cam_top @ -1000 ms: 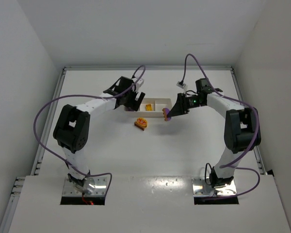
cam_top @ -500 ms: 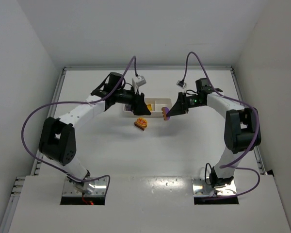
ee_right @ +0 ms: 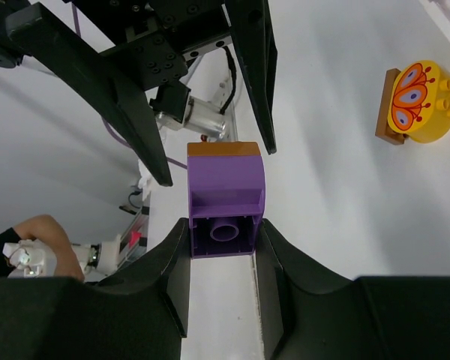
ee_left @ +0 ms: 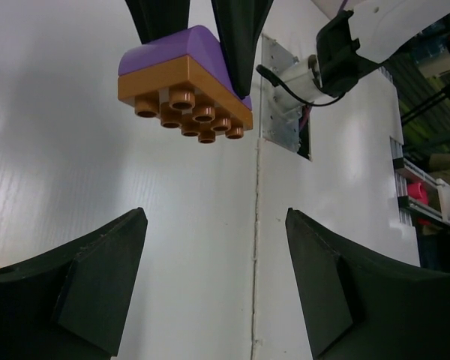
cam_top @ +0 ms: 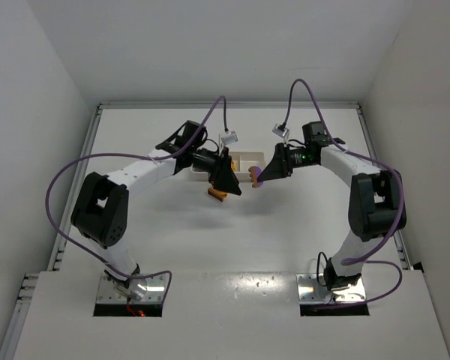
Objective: Sort the legos into containers by color
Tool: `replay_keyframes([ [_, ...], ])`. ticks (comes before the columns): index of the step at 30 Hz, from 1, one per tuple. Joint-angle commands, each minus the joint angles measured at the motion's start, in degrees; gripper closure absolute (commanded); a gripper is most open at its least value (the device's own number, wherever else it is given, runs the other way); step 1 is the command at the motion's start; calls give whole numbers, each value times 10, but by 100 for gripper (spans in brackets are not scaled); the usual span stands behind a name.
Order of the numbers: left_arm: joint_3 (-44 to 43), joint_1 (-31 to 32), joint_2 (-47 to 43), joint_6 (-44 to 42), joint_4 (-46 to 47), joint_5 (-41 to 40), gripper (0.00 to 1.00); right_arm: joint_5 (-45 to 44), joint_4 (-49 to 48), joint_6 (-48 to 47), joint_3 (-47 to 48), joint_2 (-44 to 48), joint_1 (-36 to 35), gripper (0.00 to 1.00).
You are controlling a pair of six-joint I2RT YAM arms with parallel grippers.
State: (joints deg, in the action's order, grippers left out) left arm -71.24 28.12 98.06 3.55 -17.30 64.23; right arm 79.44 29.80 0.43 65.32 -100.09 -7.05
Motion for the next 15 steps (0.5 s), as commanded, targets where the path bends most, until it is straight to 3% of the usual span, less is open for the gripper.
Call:
replay_keyframes([
  [1, -35, 11, 9, 8, 15, 34, 19, 15, -20, -18, -1, 21, -16, 100],
  [9, -56, 28, 37, 30, 15, 13, 19, -7, -20, -24, -1, 21, -43, 100],
  [15, -61, 33, 42, 30, 20, 13, 30, -17, -20, -24, -1, 21, -48, 100],
])
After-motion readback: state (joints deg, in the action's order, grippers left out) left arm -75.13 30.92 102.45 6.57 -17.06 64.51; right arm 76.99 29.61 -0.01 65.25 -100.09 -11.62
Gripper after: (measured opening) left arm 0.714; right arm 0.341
